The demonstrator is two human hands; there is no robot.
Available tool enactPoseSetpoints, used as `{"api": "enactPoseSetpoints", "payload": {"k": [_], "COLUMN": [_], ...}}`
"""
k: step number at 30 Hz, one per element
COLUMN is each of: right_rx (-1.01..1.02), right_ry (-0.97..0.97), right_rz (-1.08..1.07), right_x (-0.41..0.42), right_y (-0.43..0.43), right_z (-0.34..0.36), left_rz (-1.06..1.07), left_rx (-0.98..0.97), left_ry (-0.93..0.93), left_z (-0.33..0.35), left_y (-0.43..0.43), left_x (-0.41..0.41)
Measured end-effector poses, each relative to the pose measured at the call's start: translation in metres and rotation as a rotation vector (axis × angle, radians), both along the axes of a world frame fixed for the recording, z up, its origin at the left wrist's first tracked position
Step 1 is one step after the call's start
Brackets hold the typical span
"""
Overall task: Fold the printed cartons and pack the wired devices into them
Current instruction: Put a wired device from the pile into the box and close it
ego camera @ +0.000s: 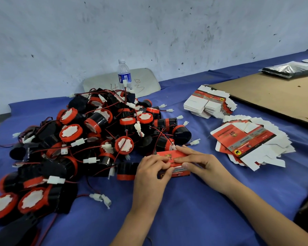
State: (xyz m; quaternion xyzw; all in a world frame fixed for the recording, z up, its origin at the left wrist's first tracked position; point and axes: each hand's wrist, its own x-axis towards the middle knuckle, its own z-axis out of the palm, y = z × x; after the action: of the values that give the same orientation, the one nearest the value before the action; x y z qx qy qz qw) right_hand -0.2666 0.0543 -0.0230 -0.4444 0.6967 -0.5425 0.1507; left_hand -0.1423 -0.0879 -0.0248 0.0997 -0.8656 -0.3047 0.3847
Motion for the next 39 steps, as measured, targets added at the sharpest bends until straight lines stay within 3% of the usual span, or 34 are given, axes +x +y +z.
{"api": "enactPoseSetpoints", "payload": {"k": [5, 10, 16, 27, 39], "right_rx": [0.090, 0.083, -0.124, -0.189, -0.155], "right_ry": [0.310, 0.523, 0.387, 0.211, 0.183], "right_rz": [-0.009, -0.110, -0.228, -0.225, -0.260], "right_x": [0.005, 0.008, 0.012, 0.024, 0.021], "right_y": [0.011, 0.009, 0.014, 0.008, 0.004], "right_z": [-0.004, -0.011, 0.001, 0.001, 0.008], "left_rz": [-0.034, -0.171, -0.151, -0.320, -0.298], "left_rx": [-0.041, -0.008, 0.018, 0.287, 0.349], "left_ry": [-0.007, -0.259, -0.232, -0.263, -0.271], "left_z": [-0.004, -0.010, -0.006, 0.002, 0.009], "left_y": [-0.001, -0.002, 0.002, 0.013, 0.017], "left_x": [-0.002, -0.005, -0.007, 0.008, 0.005]}}
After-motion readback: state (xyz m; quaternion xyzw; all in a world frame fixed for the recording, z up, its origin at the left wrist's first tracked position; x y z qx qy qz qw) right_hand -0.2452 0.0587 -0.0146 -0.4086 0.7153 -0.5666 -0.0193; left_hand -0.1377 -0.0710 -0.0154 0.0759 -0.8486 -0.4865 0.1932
